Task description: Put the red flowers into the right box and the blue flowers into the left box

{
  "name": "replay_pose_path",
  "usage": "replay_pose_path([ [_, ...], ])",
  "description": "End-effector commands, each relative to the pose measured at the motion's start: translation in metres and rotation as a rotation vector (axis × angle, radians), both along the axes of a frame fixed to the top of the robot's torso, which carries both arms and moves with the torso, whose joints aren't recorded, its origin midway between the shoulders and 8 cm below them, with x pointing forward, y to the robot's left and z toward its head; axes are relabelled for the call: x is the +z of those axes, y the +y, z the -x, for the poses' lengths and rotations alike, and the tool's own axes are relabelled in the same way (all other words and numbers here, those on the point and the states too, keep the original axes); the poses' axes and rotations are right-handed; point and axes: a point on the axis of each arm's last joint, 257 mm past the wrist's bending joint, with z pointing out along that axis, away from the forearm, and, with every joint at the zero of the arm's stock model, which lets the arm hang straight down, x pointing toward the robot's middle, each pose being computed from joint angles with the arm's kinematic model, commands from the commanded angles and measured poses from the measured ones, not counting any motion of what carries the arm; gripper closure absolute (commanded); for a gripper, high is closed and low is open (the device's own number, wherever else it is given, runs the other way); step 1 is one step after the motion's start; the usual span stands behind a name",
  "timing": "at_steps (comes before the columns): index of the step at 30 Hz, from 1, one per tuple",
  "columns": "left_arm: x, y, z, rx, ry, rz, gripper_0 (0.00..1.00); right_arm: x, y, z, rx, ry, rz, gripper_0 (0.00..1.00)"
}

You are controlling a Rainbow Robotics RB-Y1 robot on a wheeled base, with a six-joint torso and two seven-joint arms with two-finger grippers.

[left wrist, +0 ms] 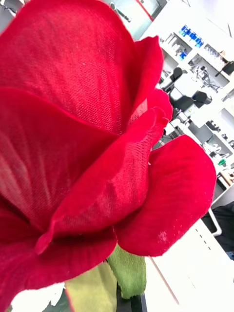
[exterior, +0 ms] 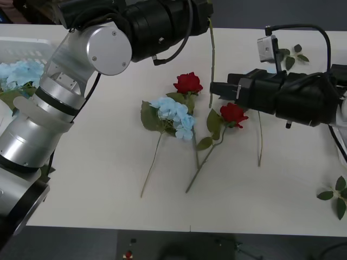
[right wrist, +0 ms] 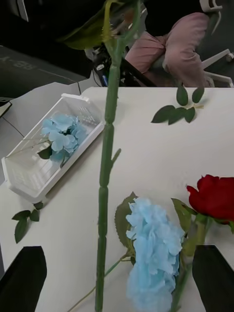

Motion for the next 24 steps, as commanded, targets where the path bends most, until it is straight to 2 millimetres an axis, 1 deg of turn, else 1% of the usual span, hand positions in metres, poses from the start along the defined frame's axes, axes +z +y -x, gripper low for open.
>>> replay_pose_path([
  [1, 0.028, -0.008, 0.005, -0.014, -0.006, 0.061, 1.00, 0.026, 0.030, -0.003, 0.030, -0.104, 0.010, 0.12],
  [2, 0.028, -0.008, 0.005, -0.014, -0.006, 0.061, 1.00, 0.026, 0.033, -0.004, 0.027, -0.109, 0.011, 0.12],
  [3, 0.028, -0.008, 0.005, -0.014, -0.006, 0.061, 1.00, 0.027, 0.041, -0.005, 0.033, -0.112, 0.007, 0.12],
  [7, 0.028, -0.008, 0.005, -0.014, -0.006, 0.061, 1.00, 0.027, 0.063, -0.010, 0.054, -0.102, -0.018, 0.12],
  [9, 0.028, -0.008, 0.005, -0.014, -0.006, 0.061, 1.00, 0.024, 0.073, -0.014, 0.058, -0.105, -0.012, 0.12],
  [13, 0.028, -0.008, 0.005, -0.014, -0.006, 0.061, 1.00, 0.019, 0.086, -0.022, 0.051, -0.120, 0.007, 0.12],
  [17, 0.028, -0.008, 0.005, -0.014, -0.006, 0.061, 1.00, 0.017, 0.100, -0.029, 0.051, -0.122, -0.003, 0.24],
  [18, 0.028, -0.008, 0.005, -0.014, -0.006, 0.061, 1.00, 0.018, 0.102, -0.032, 0.051, -0.123, -0.006, 0.31],
  [19, 0.028, -0.008, 0.005, -0.014, -0.006, 0.061, 1.00, 0.018, 0.105, -0.034, 0.051, -0.119, -0.012, 0.42],
  [20, 0.028, -0.008, 0.005, -0.014, -0.006, 0.061, 1.00, 0.018, 0.107, -0.036, 0.050, -0.114, -0.017, 0.52],
  [21, 0.028, -0.008, 0.005, -0.014, -0.006, 0.061, 1.00, 0.019, 0.108, -0.038, 0.050, -0.114, -0.018, 0.68],
  [22, 0.028, -0.008, 0.005, -0.014, -0.006, 0.061, 1.00, 0.018, 0.108, -0.039, 0.050, -0.110, -0.017, 0.74],
  [23, 0.028, -0.008, 0.005, -0.014, -0.006, 0.061, 1.00, 0.018, 0.108, -0.042, 0.047, -0.108, -0.015, 0.92],
  [24, 0.028, -0.008, 0.005, -0.014, -0.006, 0.061, 1.00, 0.017, 0.108, -0.043, 0.046, -0.105, -0.014, 1.00],
])
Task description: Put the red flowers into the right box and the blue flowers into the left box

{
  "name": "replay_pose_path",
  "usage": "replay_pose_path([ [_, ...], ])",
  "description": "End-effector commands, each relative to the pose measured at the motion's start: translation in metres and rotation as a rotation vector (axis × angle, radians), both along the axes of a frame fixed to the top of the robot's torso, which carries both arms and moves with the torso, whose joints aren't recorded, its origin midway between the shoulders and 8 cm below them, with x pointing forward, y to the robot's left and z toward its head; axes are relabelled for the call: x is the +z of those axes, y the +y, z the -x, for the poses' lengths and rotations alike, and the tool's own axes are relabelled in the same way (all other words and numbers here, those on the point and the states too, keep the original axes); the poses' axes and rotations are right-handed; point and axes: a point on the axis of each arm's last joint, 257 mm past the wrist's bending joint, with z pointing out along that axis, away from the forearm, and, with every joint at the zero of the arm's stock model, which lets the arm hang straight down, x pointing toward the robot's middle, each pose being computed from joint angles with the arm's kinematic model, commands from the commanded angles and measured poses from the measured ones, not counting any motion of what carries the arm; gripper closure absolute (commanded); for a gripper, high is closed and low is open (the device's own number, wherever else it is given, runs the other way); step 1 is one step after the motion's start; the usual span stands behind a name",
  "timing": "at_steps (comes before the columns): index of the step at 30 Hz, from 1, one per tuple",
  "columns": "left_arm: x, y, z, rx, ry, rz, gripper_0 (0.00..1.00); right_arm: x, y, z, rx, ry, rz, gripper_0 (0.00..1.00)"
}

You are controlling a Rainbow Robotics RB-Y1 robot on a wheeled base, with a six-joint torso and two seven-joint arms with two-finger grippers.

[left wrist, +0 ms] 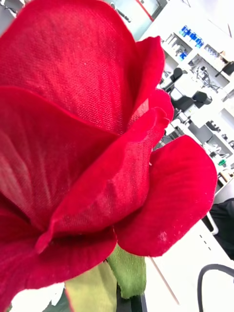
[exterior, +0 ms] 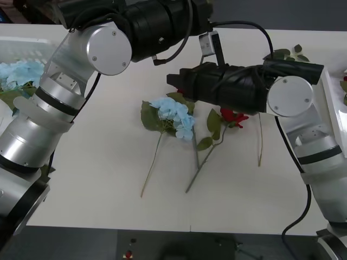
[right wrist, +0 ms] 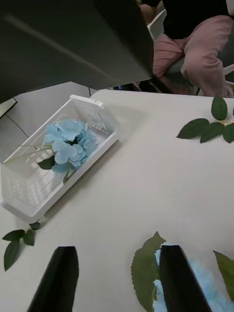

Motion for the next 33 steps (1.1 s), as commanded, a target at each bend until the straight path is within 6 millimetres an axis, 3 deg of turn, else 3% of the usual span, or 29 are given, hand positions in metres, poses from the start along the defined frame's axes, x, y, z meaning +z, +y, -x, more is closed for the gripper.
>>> replay_pose_path([
  [1, 0.028, -0.008, 0.005, -0.014, -0.007, 0.061, 1.00, 0.025, 0.009, -0.006, 0.010, -0.052, -0.023, 1.00],
  [12, 0.028, -0.008, 0.005, -0.014, -0.007, 0.061, 1.00, 0.026, 0.002, -0.010, 0.002, -0.052, -0.020, 1.00],
  [13, 0.018, -0.005, 0.001, -0.003, 0.011, 0.068, 1.00, 0.025, 0.001, -0.010, 0.001, -0.049, -0.019, 1.00],
  [14, 0.018, -0.004, 0.001, -0.002, 0.010, 0.068, 0.72, 0.025, 0.001, -0.010, 0.001, -0.049, -0.019, 1.00],
  [15, 0.024, -0.001, -0.002, 0.012, -0.009, 0.094, 0.26, 0.024, 0.001, -0.010, 0.000, -0.048, -0.018, 1.00],
  [16, 0.028, 0.002, -0.004, 0.026, -0.030, 0.117, 0.00, 0.025, 0.001, -0.010, 0.000, -0.050, -0.018, 1.00],
  [21, 0.026, -0.006, -0.002, 0.026, -0.060, 0.130, 0.00, 0.023, -0.004, -0.011, -0.001, -0.049, -0.006, 1.00],
  [29, 0.018, -0.001, -0.005, 0.027, -0.031, 0.110, 0.00, 0.018, -0.015, -0.014, -0.011, -0.039, 0.021, 1.00],
  [33, 0.013, 0.018, -0.012, 0.036, 0.015, 0.062, 0.00, 0.005, -0.042, -0.021, -0.054, 0.009, 0.073, 1.00],
])
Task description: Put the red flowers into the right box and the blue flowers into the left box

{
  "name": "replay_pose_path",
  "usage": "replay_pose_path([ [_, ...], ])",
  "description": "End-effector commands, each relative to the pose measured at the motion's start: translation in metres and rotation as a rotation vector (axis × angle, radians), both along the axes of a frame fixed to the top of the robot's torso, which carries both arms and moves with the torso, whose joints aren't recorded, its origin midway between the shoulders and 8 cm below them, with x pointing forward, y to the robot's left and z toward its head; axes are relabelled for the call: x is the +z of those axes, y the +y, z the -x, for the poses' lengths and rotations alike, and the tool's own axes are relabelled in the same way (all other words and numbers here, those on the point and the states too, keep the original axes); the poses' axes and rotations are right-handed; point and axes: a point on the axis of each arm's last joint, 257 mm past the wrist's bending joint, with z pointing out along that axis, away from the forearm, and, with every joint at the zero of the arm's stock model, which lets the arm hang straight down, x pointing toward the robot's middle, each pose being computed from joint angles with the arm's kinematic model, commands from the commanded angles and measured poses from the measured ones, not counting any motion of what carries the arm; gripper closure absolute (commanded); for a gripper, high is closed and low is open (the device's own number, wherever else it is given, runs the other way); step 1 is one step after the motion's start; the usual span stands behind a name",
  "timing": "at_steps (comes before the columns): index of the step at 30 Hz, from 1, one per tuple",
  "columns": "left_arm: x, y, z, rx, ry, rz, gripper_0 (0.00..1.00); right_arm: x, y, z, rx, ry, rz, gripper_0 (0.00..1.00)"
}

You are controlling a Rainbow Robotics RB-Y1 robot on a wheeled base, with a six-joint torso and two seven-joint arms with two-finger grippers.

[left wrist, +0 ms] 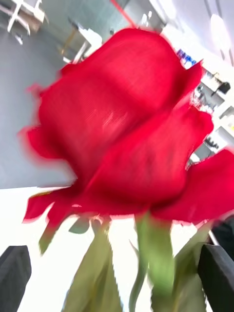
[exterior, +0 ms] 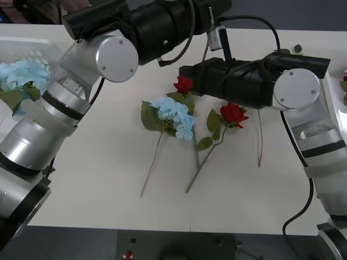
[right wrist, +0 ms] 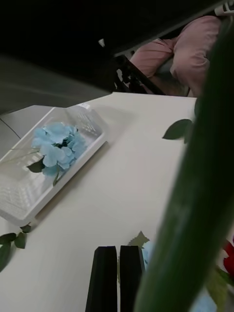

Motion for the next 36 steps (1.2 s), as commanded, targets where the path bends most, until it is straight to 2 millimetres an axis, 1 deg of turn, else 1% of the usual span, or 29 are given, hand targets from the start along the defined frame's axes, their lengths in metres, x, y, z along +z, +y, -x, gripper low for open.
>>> replay_pose_path([
  [1, 0.010, 0.022, -0.005, 0.006, 0.060, 0.009, 0.00, 0.002, -0.028, -0.007, -0.030, 0.009, 0.067, 1.00],
  [3, 0.012, 0.043, -0.005, -0.004, 0.114, -0.018, 0.00, -0.007, -0.057, -0.009, -0.058, 0.064, 0.109, 1.00],
  [5, 0.010, 0.062, -0.002, -0.015, 0.161, -0.050, 0.00, -0.013, -0.077, -0.010, -0.075, 0.091, 0.149, 1.00],
  [6, 0.006, 0.080, 0.005, -0.037, 0.199, -0.095, 0.00, -0.019, -0.101, -0.009, -0.096, 0.131, 0.190, 1.00],
  [7, 0.002, 0.091, 0.010, -0.052, 0.221, -0.123, 0.00, -0.024, -0.118, -0.008, -0.113, 0.160, 0.225, 1.00],
  [9, -0.015, 0.111, 0.022, -0.084, 0.264, -0.171, 0.00, -0.033, -0.152, -0.003, -0.148, 0.229, 0.283, 1.00],
  [10, -0.030, 0.122, 0.030, -0.103, 0.286, -0.188, 0.00, -0.038, -0.178, 0.001, -0.185, 0.289, 0.310, 1.00],
  [11, -0.042, 0.126, 0.038, -0.121, 0.299, -0.193, 0.00, -0.041, -0.197, 0.006, -0.212, 0.333, 0.330, 1.00],
  [12, -0.057, 0.131, 0.045, -0.134, 0.314, -0.208, 0.00, -0.043, -0.219, 0.011, -0.249, 0.382, 0.353, 1.00],
  [13, -0.079, 0.140, 0.053, -0.138, 0.319, -0.249, 0.00, -0.046, -0.249, 0.017, -0.303, 0.438, 0.382, 1.00],
  [14, -0.090, 0.143, 0.058, -0.142, 0.317, -0.277, 0.00, -0.045, -0.262, 0.020, -0.327, 0.457, 0.389, 1.00],
  [16, -0.135, 0.156, 0.075, -0.145, 0.320, -0.383, 0.00, -0.042, -0.315, 0.034, -0.427, 0.537, 0.426, 1.00],
  [17, -0.150, 0.160, 0.082, -0.147, 0.316, -0.425, 0.00, -0.041, -0.334, 0.039, -0.467, 0.561, 0.444, 1.00],
  [18, -0.166, 0.163, 0.088, -0.149, 0.315, -0.465, 0.00, -0.038, -0.354, 0.041, -0.508, 0.583, 0.455, 1.00],
  [19, -0.166, 0.163, 0.088, -0.149, 0.315, -0.465, 0.00, -0.038, -0.354, 0.041, -0.508, 0.583, 0.455, 1.00],
  [20, -0.199, 0.166, 0.104, -0.162, 0.313, -0.551, 0.00, -0.033, -0.395, 0.052, -0.585, 0.639, 0.480, 1.00],
  [22, -0.226, 0.163, 0.118, -0.180, 0.327, -0.611, 0.00, -0.027, -0.432, 0.061, -0.659, 0.690, 0.484, 1.00],
  [23, -0.231, 0.163, 0.120, -0.181, 0.327, -0.631, 0.00, -0.026, -0.444, 0.063, -0.683, 0.699, 0.493, 1.00],
  [24, -0.243, 0.160, 0.124, -0.188, 0.330, -0.660, 0.00, -0.021, -0.467, 0.065, -0.733, 0.711, 0.511, 1.00],
  [26, -0.254, 0.153, 0.122, -0.178, 0.311, -0.694, 0.00, -0.015, -0.502, 0.066, -0.817, 0.719, 0.539, 1.00],
  [28, -0.262, 0.149, 0.117, -0.164, 0.297, -0.729, 0.00, -0.015, -0.521, 0.065, -0.866, 0.720, 0.560, 1.00],
  [29, -0.269, 0.145, 0.114, -0.164, 0.299, -0.751, 0.00, -0.019, -0.534, 0.066, -0.898, 0.723, 0.580, 1.00],
  [30, -0.273, 0.144, 0.112, -0.163, 0.301, -0.761, 0.00, -0.020, -0.539, 0.064, -0.913, 0.717, 0.594, 1.00],
  [31, -0.280, 0.140, 0.108, -0.160, 0.304, -0.782, 0.00, -0.024, -0.549, 0.061, -0.938, 0.698, 0.622, 1.00],
  [32, -0.285, 0.136, 0.104, -0.157, 0.302, -0.796, 0.00, -0.030, -0.557, 0.058, -0.954, 0.683, 0.654, 1.00],
  [33, -0.286, 0.135, 0.101, -0.151, 0.299, -0.799, 0.00, -0.034, -0.560, 0.057, -0.962, 0.676, 0.670, 1.00],
  [35, -0.292, 0.129, 0.091, -0.136, 0.286, -0.817, 0.00, -0.045, -0.577, 0.056, -0.997, 0.656, 0.743, 1.00],
  [36, -0.293, 0.128, 0.087, -0.132, 0.286, -0.822, 0.00, -0.048, -0.581, 0.055, -1.005, 0.649, 0.757, 1.00],
])
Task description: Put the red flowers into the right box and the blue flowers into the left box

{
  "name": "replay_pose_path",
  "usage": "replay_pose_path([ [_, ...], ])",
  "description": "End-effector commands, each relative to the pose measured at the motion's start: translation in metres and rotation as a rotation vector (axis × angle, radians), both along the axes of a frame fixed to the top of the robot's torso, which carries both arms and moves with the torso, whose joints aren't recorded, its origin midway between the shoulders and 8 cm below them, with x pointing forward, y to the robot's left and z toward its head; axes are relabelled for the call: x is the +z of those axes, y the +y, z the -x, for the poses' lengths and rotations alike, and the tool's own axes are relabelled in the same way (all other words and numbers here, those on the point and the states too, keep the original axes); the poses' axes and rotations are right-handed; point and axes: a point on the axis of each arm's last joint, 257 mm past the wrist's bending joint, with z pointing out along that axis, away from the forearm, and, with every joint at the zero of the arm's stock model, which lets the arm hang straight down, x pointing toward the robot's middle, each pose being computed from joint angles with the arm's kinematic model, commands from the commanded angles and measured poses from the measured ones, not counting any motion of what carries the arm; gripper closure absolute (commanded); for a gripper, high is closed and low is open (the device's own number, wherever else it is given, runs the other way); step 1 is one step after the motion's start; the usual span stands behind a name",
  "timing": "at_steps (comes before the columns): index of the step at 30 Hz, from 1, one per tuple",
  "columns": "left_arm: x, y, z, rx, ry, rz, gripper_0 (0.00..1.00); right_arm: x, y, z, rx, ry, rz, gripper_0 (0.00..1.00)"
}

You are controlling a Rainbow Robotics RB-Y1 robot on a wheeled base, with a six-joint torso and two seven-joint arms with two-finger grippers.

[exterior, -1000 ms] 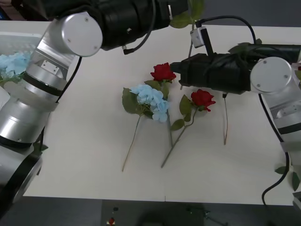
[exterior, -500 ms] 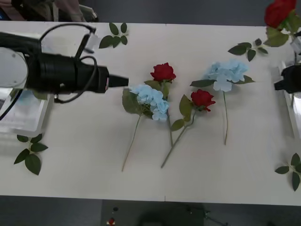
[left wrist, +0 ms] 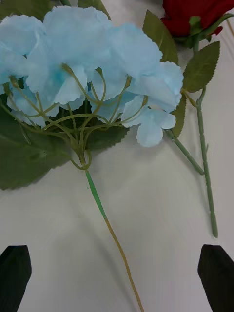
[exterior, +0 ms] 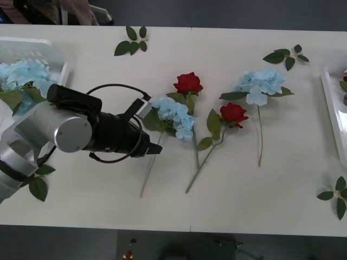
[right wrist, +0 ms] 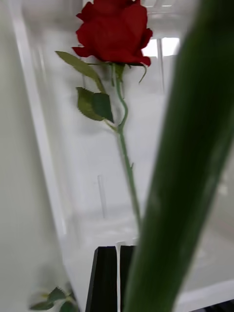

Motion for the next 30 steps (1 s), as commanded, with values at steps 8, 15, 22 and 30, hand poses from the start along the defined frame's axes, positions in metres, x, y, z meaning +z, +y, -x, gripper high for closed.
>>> replay_pose_path([
  [8, -0.011, -0.031, -0.044, 0.009, -0.033, -0.060, 0.00, -0.032, -0.056, -0.013, -0.055, -0.038, 0.164, 1.00],
  [15, -0.034, -0.034, -0.049, -0.008, -0.042, -0.121, 0.00, -0.041, -0.081, -0.011, -0.086, -0.050, 0.211, 1.00],
  [22, -0.041, -0.044, -0.054, -0.030, -0.057, -0.156, 0.76, -0.046, -0.077, -0.018, -0.046, -0.066, 0.210, 0.20],
  [30, -0.032, -0.043, -0.062, -0.032, -0.083, -0.167, 1.00, -0.045, -0.027, -0.034, 0.026, -0.096, 0.082, 0.16],
])
